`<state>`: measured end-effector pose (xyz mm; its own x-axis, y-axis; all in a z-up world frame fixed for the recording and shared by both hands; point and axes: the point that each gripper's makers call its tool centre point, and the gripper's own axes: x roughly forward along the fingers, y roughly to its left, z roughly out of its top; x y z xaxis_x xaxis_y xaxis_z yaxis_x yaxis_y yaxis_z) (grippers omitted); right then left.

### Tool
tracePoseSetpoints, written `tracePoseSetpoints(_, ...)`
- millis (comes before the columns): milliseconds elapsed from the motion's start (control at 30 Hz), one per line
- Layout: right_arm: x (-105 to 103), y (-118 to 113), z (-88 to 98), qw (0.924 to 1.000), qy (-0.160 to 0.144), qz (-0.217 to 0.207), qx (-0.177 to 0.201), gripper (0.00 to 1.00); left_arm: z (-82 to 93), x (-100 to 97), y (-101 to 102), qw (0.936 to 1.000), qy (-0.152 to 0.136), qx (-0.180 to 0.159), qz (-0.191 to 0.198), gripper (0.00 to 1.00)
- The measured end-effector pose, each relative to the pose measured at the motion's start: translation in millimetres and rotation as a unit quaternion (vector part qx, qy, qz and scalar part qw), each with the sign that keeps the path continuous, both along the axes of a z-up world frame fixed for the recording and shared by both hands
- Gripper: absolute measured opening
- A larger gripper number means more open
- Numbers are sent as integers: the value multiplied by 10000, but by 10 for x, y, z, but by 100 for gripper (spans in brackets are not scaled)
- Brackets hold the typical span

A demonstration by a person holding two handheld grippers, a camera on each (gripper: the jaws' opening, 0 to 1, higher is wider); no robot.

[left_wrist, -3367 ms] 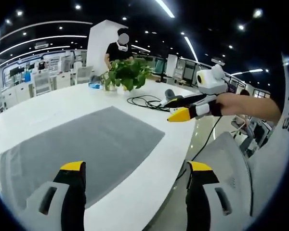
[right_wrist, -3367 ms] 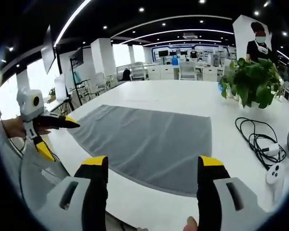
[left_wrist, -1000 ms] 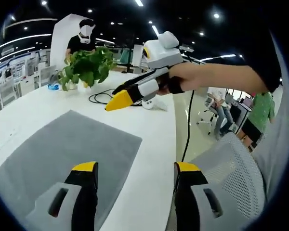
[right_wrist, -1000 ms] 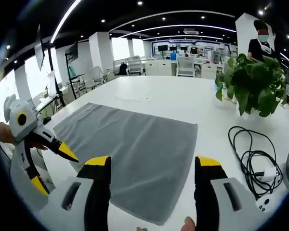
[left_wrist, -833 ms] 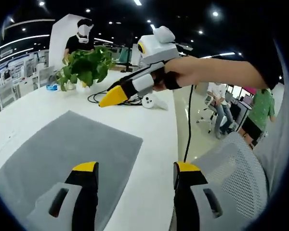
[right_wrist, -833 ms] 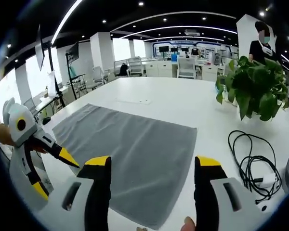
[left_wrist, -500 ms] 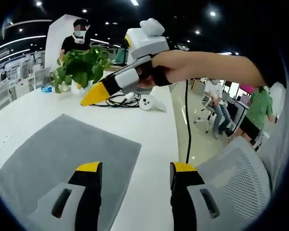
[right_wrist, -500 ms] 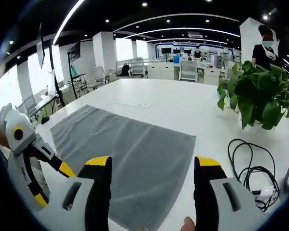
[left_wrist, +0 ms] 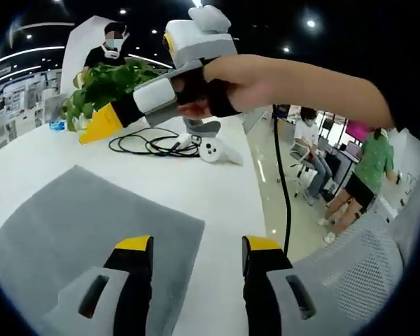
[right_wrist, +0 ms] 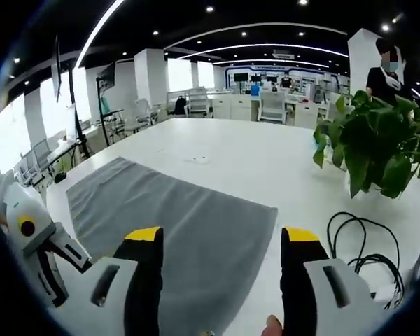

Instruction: Fold the towel on the table until its edges align and the towel forms a compact rectangular stack.

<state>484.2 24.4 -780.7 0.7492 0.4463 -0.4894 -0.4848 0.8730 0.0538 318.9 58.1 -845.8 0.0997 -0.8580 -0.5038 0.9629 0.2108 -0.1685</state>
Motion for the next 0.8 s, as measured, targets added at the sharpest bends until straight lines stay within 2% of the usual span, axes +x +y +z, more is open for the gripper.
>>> tracePoseSetpoints(133, 70, -51, -17, 10000, -1, -26, -34, 68, -128, 15, -96, 9998, 86, 120, -105, 50)
tracePoseSetpoints(300, 198, -171, -46, 9998, -49, -201, 43, 67, -164, 50, -260, 9997, 69, 103, -192, 48)
tracePoseSetpoints(367, 256, -219, -71, 9996, -50, -258, 48, 67, -171, 59, -306, 9997, 97, 85, -215, 45)
tracePoseSetpoints(400, 286, -242, -85, 9995, -49, -292, 54, 66, -174, 63, -321, 9997, 93, 81, -227, 40)
tracePoseSetpoints(467, 336, -275, -99, 9993, -63, -365, 99, 66, -183, 106, -359, 9998, -28, 43, -214, 35)
tracePoseSetpoints(600, 415, -299, -141, 9990, -77, -420, 121, 65, -222, 152, -424, 9998, -5, -17, -215, 35)
tracePoseSetpoints(667, 472, -341, -194, 9986, -54, -508, 122, 64, -289, 177, -456, 9997, -72, 72, -243, 35)
tracePoseSetpoints(800, 543, -385, -235, 9982, -106, -581, 88, 63, -405, 126, -521, 9974, -239, 260, -623, 35)
